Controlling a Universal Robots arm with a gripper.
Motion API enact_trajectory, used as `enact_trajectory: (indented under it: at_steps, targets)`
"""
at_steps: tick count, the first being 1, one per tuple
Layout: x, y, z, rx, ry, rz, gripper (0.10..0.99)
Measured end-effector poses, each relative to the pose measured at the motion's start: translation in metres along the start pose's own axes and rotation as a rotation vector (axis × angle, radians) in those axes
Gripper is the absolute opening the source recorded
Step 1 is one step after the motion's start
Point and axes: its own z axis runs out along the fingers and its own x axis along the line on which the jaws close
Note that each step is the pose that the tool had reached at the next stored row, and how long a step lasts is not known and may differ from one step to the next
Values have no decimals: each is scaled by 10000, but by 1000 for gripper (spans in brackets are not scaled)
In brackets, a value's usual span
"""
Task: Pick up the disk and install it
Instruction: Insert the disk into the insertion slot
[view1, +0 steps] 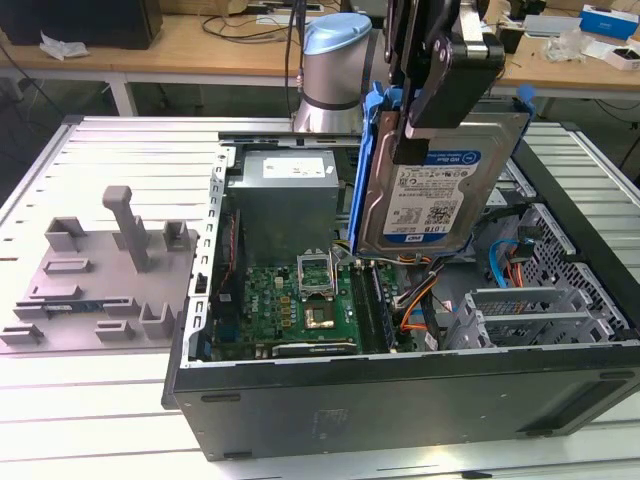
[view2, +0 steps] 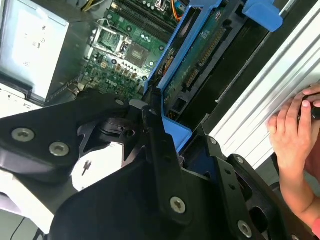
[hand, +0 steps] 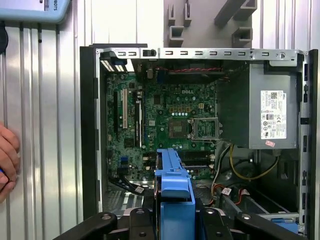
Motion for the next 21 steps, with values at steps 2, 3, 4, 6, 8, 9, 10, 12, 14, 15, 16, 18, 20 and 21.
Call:
enact_trajectory:
  at_steps: [2, 3, 4, 6, 8, 9, 10, 12, 14, 15, 16, 18, 20, 21]
  targets:
    - [19, -2, 29, -63, -2, 8, 365]
    - [22, -6, 35, -64, 0, 7, 365]
    - [29, -14, 39, -63, -4, 6, 365]
    - [59, -32, 39, -64, 6, 7, 365]
    - [88, -47, 39, -64, 12, 7, 365]
    - [107, -54, 39, -64, 12, 7, 365]
    - [131, -68, 39, -65, 11, 6, 365]
    - [167, -109, 43, -64, 11, 8, 365]
    - [188, -151, 47, -65, 11, 6, 365]
    - [204, -175, 49, -64, 12, 6, 365]
    - [212, -187, 52, -64, 11, 6, 365]
    - [238, -252, 62, -64, 11, 7, 365]
    - [256, -353, 80, -64, 11, 6, 365]
    - [258, -411, 85, -65, 15, 7, 365]
